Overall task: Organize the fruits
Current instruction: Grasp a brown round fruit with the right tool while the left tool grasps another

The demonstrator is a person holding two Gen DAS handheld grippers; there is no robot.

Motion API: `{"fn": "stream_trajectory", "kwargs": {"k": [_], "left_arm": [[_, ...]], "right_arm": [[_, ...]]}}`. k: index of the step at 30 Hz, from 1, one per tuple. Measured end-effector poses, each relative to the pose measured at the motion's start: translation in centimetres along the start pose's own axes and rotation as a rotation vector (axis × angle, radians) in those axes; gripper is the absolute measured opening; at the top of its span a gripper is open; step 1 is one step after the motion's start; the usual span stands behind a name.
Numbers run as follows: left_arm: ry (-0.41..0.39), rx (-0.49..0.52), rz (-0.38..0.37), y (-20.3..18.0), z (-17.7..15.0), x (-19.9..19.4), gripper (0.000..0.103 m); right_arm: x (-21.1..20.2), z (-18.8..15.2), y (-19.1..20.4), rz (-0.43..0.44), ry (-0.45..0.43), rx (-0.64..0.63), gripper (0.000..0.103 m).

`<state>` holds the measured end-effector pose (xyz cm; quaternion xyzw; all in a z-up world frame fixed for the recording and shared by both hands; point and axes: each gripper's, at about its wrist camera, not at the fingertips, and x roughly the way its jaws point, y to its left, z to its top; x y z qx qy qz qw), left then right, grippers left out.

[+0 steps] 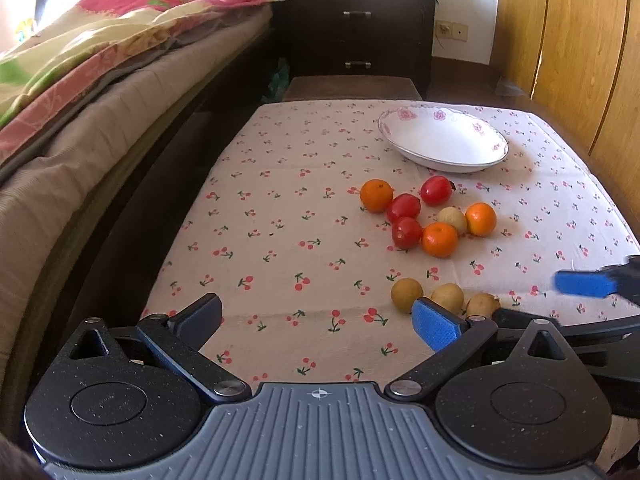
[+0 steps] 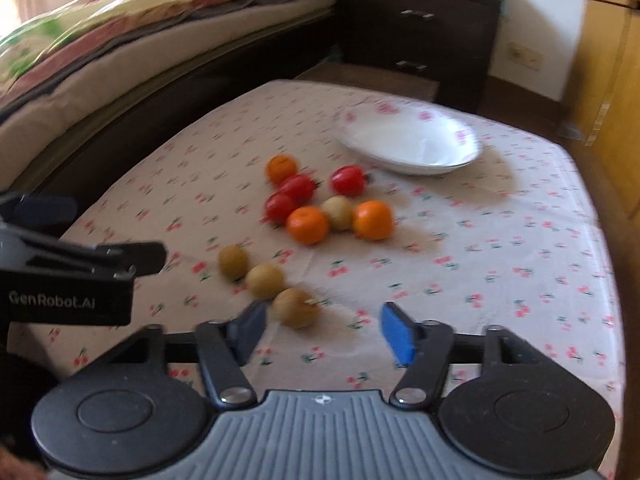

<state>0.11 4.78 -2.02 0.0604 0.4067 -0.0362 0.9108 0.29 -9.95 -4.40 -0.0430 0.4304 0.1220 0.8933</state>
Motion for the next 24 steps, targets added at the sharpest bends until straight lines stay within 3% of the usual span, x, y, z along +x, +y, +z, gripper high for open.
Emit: {"fn": "stream_trajectory", "kwargs": {"k": [6, 8, 10, 24], "left_arm": [[0.001, -0.014, -0.021, 0.4, 0.2, 0.1, 0.102], [-0.001, -0.009, -0.029, 0.3, 0.3, 0.2, 0.102], [-0.004, 0.01, -0.028, 0.0, 0.2, 0.3, 0.102], [0.003, 0.106, -0.177, -1.3, 0.4, 1.4, 0.093]], "right_arm": [[1.4, 0.7, 1.0, 0.073, 0.015, -0.094, 0.04], [1.9, 0.8, 1.1, 0.05, 0.015, -0.126, 0.039], [2.2, 1.0, 0.6, 0.044, 0.01, -0.126, 0.028], [1.8, 1.1, -1.9, 0.126, 0.047, -0.102, 0.025]]}}
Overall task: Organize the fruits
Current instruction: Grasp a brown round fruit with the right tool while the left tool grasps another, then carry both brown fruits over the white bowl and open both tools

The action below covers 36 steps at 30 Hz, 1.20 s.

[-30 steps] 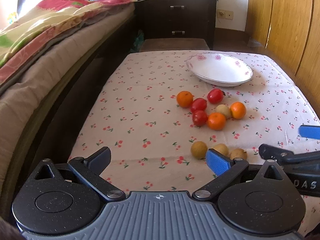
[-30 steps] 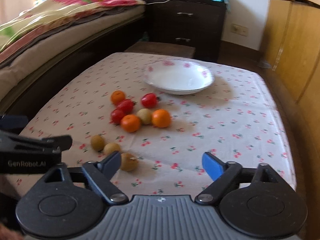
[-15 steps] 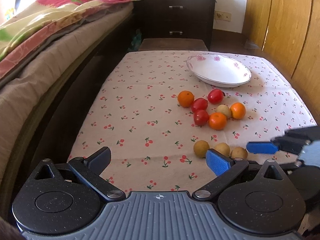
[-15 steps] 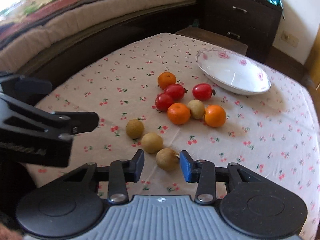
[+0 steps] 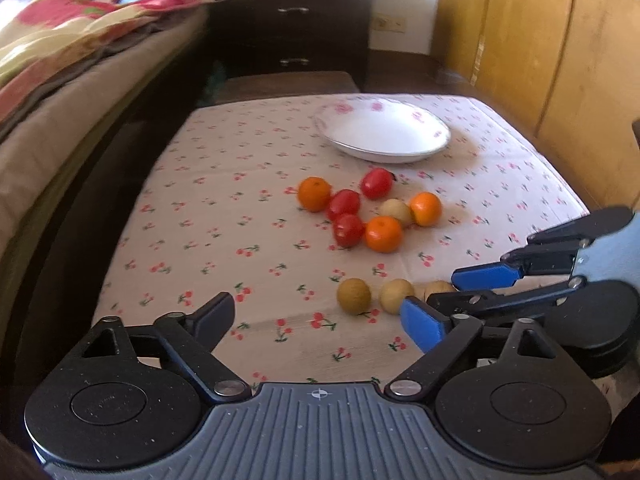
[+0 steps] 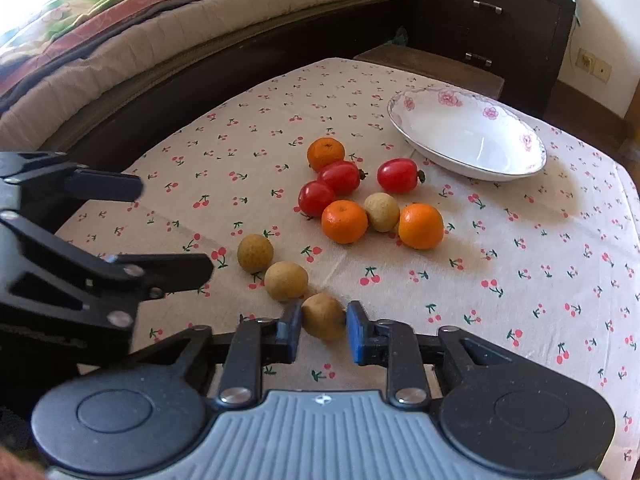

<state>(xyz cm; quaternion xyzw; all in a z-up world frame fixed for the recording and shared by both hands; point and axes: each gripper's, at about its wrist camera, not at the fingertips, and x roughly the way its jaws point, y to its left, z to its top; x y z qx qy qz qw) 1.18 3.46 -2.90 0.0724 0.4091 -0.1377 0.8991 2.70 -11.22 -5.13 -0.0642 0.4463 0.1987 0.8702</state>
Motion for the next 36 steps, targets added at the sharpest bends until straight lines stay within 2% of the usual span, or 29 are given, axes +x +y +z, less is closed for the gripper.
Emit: {"fn": "stream_trajectory", "kwargs": {"k": [4, 6, 11, 15, 19, 24, 29, 36], "left_arm": [[0.019, 0.078, -0.011, -0.8, 0.4, 1.2, 0.085], [0.036, 0.096, -0.039, -0.8, 0.7, 1.9, 0.075], [0.08, 0.159, -0.071, -1.2, 0.9, 4.0, 0.061], [0.115, 0.181, -0.113, -1.2, 0.8, 5.1, 0.053], [0.135, 0.192, -0.141, -1.4, 1.1, 6.0, 0.048], [0.133, 0.184, -0.135, -1.5, 1.5, 6.2, 0.035], [0.14, 0.15, -0.15, -1.1, 1.5, 5.7, 0.033], [0.089, 0.118, -0.175, -1.1, 2.7, 4.4, 0.033]], "right_arm": [[-0.3, -0.5, -0.8, 0.01, 0.006, 0.014, 0.025], [-0.6, -0.6, -1.2, 0.006, 0.006, 0.025, 0.025], [-0.8, -0.9, -1.9, 0.012, -0.001, 0.048, 0.025], [-0.8, -0.9, -2.3, 0.014, -0.001, 0.06, 0.025], [-0.7, -0.8, -2.4, 0.015, -0.009, 0.069, 0.025], [-0.6, -0.6, -2.3, 0.003, -0.011, 0.065, 0.025], [-0.7, -0.4, -2.3, 0.002, -0.015, 0.07, 0.024], [-1.6, 0.5, -2.6, -0.007, -0.055, 0.088, 0.024]]}}
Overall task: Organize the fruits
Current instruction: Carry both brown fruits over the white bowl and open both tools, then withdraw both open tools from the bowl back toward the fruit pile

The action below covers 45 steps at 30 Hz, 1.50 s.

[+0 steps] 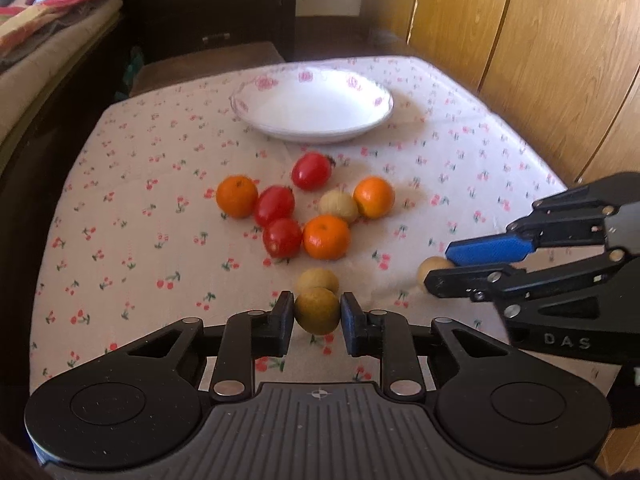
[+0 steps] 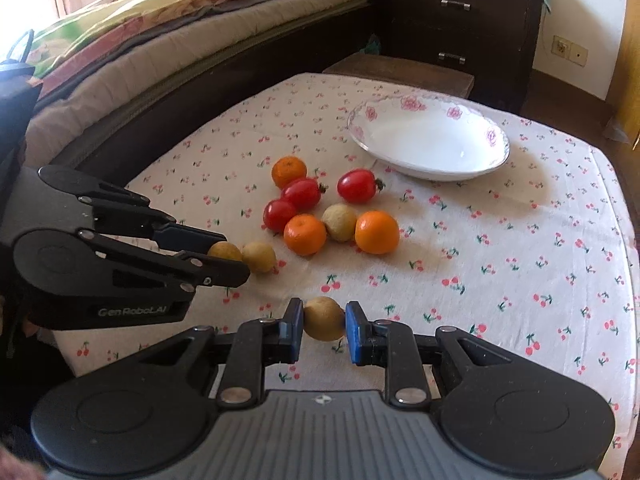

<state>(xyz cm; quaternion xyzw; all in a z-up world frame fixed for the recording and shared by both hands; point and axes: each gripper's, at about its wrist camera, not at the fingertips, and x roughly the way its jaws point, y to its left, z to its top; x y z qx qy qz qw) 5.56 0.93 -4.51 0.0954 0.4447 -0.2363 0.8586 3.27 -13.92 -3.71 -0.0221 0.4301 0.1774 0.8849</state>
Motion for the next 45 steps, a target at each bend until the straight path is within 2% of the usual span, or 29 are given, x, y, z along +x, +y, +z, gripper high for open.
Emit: {"fn": "stream_trajectory", "kwargs": {"k": [8, 15, 21, 27, 36, 45], "left_arm": [[-0.048, -0.052, -0.016, 0.4, 2.7, -0.1, 0.033], [-0.108, -0.069, -0.011, 1.0, 7.2, 0.8, 0.033], [-0.129, -0.082, -0.006, 1.4, 10.7, 3.1, 0.033], [-0.114, -0.095, 0.009, 1.8, 12.9, 6.0, 0.033], [-0.066, -0.134, 0.039, 3.0, 13.9, 9.3, 0.032], [-0.061, -0.143, 0.058, 3.2, 13.6, 9.6, 0.036]], "right_arm": [[-0.7, 2.8, -1.2, -0.033, -0.073, 0.034, 0.024], [-0.2, 6.2, -3.1, -0.064, -0.124, 0.054, 0.024], [1.7, 8.8, -5.7, -0.092, -0.135, 0.084, 0.024], [4.3, 10.8, -7.5, -0.119, -0.127, 0.092, 0.024], [7.1, 11.4, -8.3, -0.134, -0.094, 0.088, 0.024], [7.7, 11.6, -8.4, -0.146, -0.08, 0.09, 0.025]]}}
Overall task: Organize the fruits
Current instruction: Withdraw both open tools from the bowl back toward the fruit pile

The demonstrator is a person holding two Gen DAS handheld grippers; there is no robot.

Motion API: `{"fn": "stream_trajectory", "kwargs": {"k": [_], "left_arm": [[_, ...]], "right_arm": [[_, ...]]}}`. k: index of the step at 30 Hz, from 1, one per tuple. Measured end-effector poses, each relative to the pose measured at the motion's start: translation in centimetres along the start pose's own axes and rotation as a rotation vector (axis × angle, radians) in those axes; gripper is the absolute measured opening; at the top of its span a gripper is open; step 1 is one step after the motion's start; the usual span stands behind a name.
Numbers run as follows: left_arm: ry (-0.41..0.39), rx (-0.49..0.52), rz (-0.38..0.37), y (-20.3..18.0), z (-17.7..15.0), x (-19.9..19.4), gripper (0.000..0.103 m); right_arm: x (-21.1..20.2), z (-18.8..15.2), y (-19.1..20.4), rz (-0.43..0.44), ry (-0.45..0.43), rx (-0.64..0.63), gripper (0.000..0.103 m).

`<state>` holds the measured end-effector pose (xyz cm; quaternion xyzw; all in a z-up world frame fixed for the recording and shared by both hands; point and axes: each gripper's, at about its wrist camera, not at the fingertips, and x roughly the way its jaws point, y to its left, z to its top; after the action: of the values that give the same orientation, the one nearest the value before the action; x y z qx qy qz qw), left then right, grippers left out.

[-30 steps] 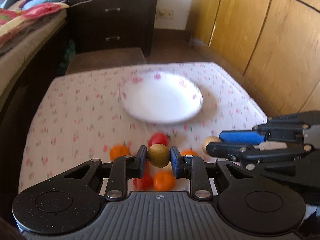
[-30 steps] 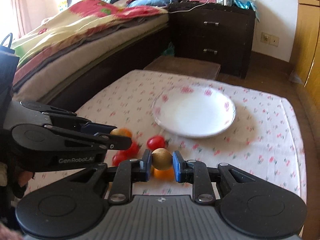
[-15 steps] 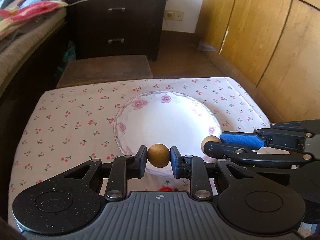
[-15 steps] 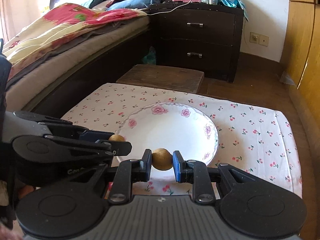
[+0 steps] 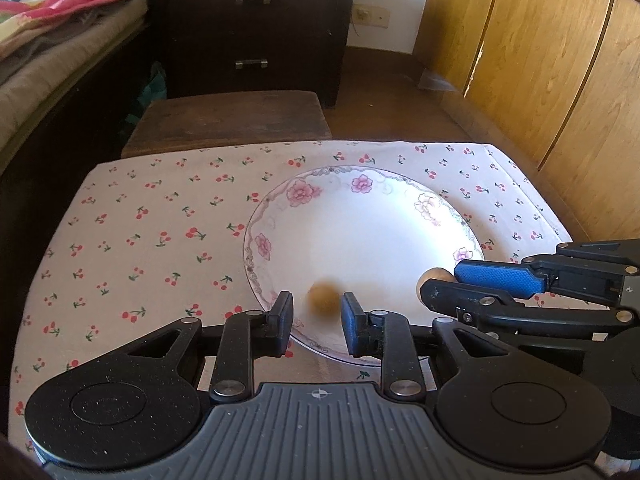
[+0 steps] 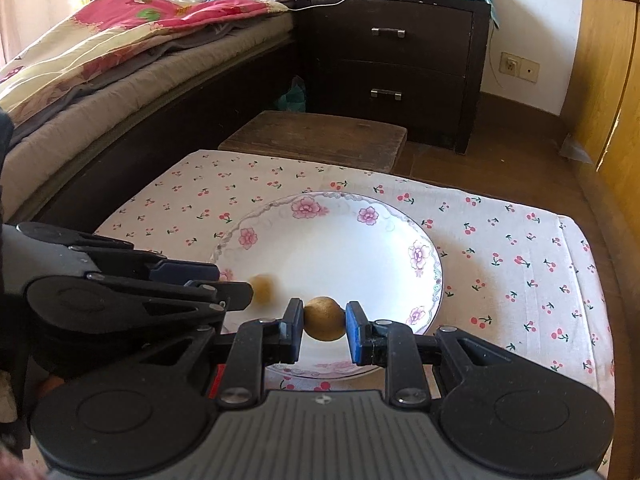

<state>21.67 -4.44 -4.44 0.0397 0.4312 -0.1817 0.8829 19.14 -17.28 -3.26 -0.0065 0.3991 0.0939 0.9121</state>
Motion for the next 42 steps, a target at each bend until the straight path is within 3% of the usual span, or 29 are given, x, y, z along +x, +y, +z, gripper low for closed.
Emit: {"fn": "stream_trajectory", "kwargs": {"k": [12, 22, 28, 42], "left_arm": [[-0.029, 0.003, 0.005, 0.0, 0.0, -1.3, 0.046], [-0.071, 0.022, 0.025, 0.4, -0.9, -4.2, 0.048], [-0.096, 0.009, 0.016, 0.5, -2.0, -6.3, 0.05], [-0.074, -0.012, 0.001, 1.0, -6.1, -9.3, 0.052]], "right_arm": [[-1.2, 0.4, 0.8, -0.073, -0.053, -0.054, 0.025], [-3.3, 0.1, 2.6, -0.135, -0.08, -0.146, 0.025], [-5.1, -0.8, 4.0, -0.134, -0.065, -0.171, 0.026], [-7.3, -4.9, 4.7, -0.07, 0.029, -0.119, 0.025]]}}
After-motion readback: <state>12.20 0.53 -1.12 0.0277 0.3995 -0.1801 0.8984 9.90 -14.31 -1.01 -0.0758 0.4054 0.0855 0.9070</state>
